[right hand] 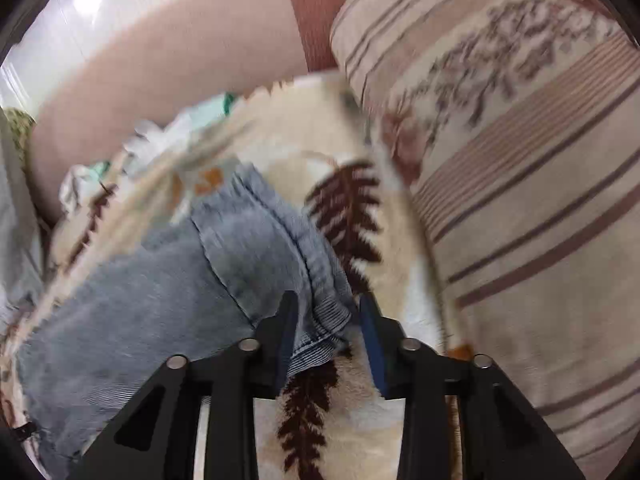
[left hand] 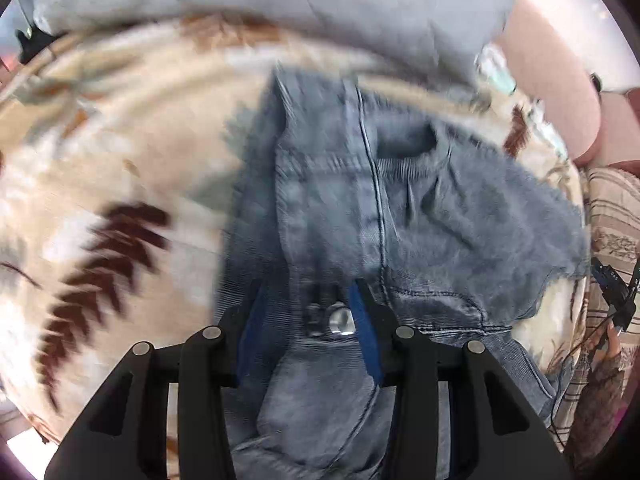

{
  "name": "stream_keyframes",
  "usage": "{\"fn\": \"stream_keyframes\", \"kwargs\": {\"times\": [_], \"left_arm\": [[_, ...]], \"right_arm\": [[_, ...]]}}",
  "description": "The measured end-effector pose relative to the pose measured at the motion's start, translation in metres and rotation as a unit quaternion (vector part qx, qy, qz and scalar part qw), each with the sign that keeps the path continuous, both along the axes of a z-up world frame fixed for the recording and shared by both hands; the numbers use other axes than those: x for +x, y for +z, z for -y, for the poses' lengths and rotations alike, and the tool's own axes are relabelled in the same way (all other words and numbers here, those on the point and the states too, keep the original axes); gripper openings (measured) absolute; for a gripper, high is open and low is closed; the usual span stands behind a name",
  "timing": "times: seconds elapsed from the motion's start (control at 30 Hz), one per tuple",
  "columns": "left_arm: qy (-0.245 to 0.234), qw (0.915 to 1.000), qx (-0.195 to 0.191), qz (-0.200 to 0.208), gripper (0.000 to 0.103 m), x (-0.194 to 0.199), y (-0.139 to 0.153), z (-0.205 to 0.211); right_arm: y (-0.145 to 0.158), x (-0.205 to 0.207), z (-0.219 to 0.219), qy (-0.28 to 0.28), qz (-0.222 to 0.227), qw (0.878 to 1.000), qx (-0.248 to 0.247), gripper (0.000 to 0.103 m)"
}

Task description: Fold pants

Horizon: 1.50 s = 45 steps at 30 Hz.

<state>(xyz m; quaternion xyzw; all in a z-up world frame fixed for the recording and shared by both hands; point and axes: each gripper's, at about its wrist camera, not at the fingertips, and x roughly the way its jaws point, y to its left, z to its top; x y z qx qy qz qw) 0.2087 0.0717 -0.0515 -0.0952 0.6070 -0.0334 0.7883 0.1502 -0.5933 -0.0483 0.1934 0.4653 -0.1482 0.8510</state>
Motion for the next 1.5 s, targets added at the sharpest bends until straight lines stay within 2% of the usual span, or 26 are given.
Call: {"fn": "stream_keyframes", "kwargs": {"times": [0.03,0.07,0.1,0.13,0.17,0.3,0.37,0.4,0.47,0.57,0.7,0.8,0.87,0.93,0.97,1.0,1.03,1.07,1.13,1.2,1.23,1.3,1.37,1.4,1.47,1.5], "left_arm": [[0.006,0.9998,0.006,0.016,0.044,0.0,0.01,-0.008],[0.014,0.9995,0.008,0.028,0.052,0.007,0.022,-0.015],[0.022,0.9992,0.008,0.033,0.057,0.012,0.027,-0.02],[0.034,0.9988,0.008,0.033,0.065,0.018,0.03,-0.026],[0.041,0.9988,0.003,0.028,0.068,0.026,0.029,-0.028],[0.053,0.9979,-0.03,-0.024,0.069,0.047,0.015,-0.026],[0.042,0.9971,-0.056,-0.028,0.069,0.045,0.013,-0.016],[0.029,0.9976,-0.057,-0.026,0.069,0.041,0.016,-0.008],[-0.003,0.9981,-0.057,-0.024,0.069,0.025,0.019,0.003],[-0.052,0.9954,-0.074,-0.03,0.069,-0.011,0.021,0.012],[-0.101,0.9933,-0.048,-0.028,0.071,-0.055,0.013,0.017],[-0.113,0.9918,-0.028,-0.053,0.071,-0.074,-0.005,0.02],[-0.108,0.9912,-0.028,-0.071,0.071,-0.082,-0.02,0.021],[-0.094,0.9935,-0.02,-0.061,0.072,-0.088,-0.025,0.024],[-0.093,0.9941,-0.014,-0.054,0.072,-0.09,-0.021,0.026],[-0.092,0.9944,-0.015,-0.049,0.072,-0.092,-0.016,0.028],[-0.091,0.9947,-0.019,-0.045,0.072,-0.094,-0.013,0.029],[-0.089,0.995,-0.019,-0.04,0.072,-0.097,-0.009,0.029],[-0.086,0.9957,0.001,-0.035,0.072,-0.099,-0.008,0.027],[-0.076,0.9961,0.022,-0.04,0.072,-0.099,-0.015,0.024],[-0.073,0.996,0.024,-0.046,0.072,-0.097,-0.02,0.023],[-0.064,0.9968,0.018,-0.044,0.072,-0.097,-0.021,0.02],[-0.066,0.9971,0.009,-0.036,0.072,-0.101,-0.016,0.02],[-0.07,0.9971,0.003,-0.031,0.072,-0.103,-0.012,0.019],[-0.072,0.9972,-0.006,-0.016,0.072,-0.107,-0.002,0.013],[-0.07,0.9973,-0.015,-0.013,0.072,-0.109,0.001,0.008]], "right_arm": [[0.009,-0.003,0.003,0.003,0.013,1.0,0.004,0.044],[0.02,-0.003,0.009,0.003,0.027,1.0,0.007,0.055],[0.027,-0.001,0.011,0.0,0.035,0.999,0.006,0.061],[0.031,0.001,0.014,0.001,0.039,0.999,0.011,0.063],[0.033,0.006,0.016,0.006,0.04,0.999,0.023,0.066],[0.031,0.022,0.005,0.024,0.023,0.999,0.041,0.065],[0.03,0.017,-0.008,0.052,0.023,0.997,0.058,0.065],[0.031,0.014,-0.015,0.064,0.023,0.996,0.065,0.065],[0.03,-0.009,-0.03,0.101,0.011,0.991,0.084,0.064],[0.027,-0.057,-0.031,0.126,-0.021,0.99,0.062,0.064],[0.004,-0.139,-0.03,0.132,-0.075,0.987,0.042,0.064],[-0.015,-0.173,-0.027,0.116,-0.101,0.988,0.03,0.064],[-0.02,-0.183,-0.03,0.108,-0.094,0.99,0.015,0.064],[-0.022,-0.184,-0.038,0.109,-0.088,0.99,-0.007,0.064],[-0.023,-0.183,-0.045,0.12,-0.087,0.989,-0.011,0.054],[-0.024,-0.182,-0.054,0.132,-0.092,0.986,-0.032,0.021],[-0.023,-0.18,-0.062,0.136,-0.105,0.982,-0.08,0.015],[-0.016,-0.182,-0.061,0.137,-0.091,0.983,-0.084,0.015],[-0.004,-0.188,-0.041,0.086,-0.056,0.993,-0.057,0.012],[-0.01,-0.192,-0.025,0.05,-0.066,0.995,-0.063,0.0],[-0.018,-0.193,-0.02,0.037,-0.084,0.993,-0.075,0.0],[-0.031,-0.199,-0.009,0.026,-0.104,0.993,-0.049,0.0],[-0.017,-0.214,-0.008,0.027,-0.06,0.998,-0.015,0.003],[-0.008,-0.221,-0.011,0.036,-0.038,0.999,0.003,0.009],[0.007,-0.229,-0.023,0.063,-0.018,0.998,0.01,0.012],[0.01,-0.23,-0.027,0.069,-0.017,0.997,0.007,0.022]]}}
